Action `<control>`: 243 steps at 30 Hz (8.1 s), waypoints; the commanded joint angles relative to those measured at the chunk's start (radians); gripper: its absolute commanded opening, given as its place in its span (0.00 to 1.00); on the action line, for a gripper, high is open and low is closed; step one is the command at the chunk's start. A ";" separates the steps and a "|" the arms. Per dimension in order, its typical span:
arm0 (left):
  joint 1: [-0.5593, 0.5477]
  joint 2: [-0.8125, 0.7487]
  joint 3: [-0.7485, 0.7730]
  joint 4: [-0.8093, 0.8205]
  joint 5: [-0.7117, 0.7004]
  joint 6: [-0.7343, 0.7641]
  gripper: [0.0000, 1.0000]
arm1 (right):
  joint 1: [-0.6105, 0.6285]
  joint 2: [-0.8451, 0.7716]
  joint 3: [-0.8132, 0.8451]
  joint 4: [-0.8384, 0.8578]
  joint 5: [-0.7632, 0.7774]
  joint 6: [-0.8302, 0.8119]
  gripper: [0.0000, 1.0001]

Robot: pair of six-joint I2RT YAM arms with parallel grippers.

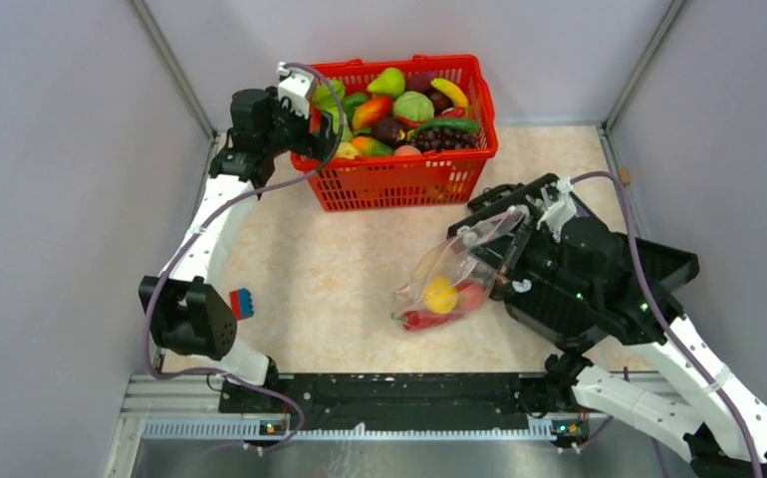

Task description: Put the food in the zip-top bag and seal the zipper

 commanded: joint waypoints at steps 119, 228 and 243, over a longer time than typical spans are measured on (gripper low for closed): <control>-0.457 -0.578 -0.399 0.067 0.106 -0.197 0.00 | 0.005 0.186 -0.107 0.421 -0.103 0.165 0.00; -0.594 -0.512 -0.327 0.026 -0.274 -0.046 0.99 | 0.005 0.018 -0.175 0.137 -0.030 0.220 0.00; -0.057 -0.076 -0.056 0.140 0.219 -0.074 0.99 | 0.005 0.012 -0.180 0.157 -0.018 0.194 0.00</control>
